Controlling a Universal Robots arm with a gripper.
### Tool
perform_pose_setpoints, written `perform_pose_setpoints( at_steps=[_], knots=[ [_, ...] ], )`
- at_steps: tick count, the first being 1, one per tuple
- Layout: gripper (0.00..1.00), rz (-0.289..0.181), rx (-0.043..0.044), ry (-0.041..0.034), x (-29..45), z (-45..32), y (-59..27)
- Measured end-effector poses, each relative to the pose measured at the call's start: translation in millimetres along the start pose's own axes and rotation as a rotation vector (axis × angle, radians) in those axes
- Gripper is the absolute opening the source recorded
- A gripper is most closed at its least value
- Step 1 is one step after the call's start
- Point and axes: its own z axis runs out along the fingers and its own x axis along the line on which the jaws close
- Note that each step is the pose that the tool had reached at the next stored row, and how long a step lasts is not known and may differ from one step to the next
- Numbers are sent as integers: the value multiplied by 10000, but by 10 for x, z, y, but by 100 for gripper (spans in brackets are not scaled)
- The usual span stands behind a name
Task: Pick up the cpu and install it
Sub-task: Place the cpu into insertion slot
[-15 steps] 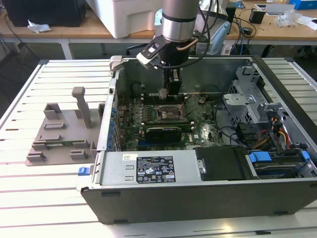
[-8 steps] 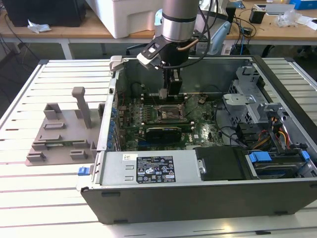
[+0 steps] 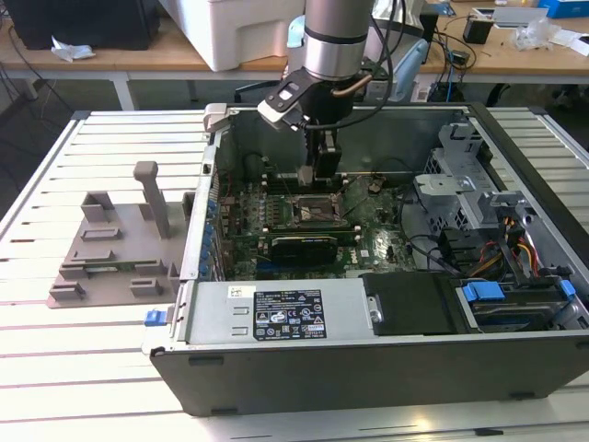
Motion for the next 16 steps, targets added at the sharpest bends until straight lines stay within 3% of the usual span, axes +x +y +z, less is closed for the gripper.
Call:
perform_pose_setpoints(
  at_steps=[9,16],
  knots=[
    [55,1,2,-10,0,71,15],
    [55,1,3,-20,0,173,24]
  ],
)
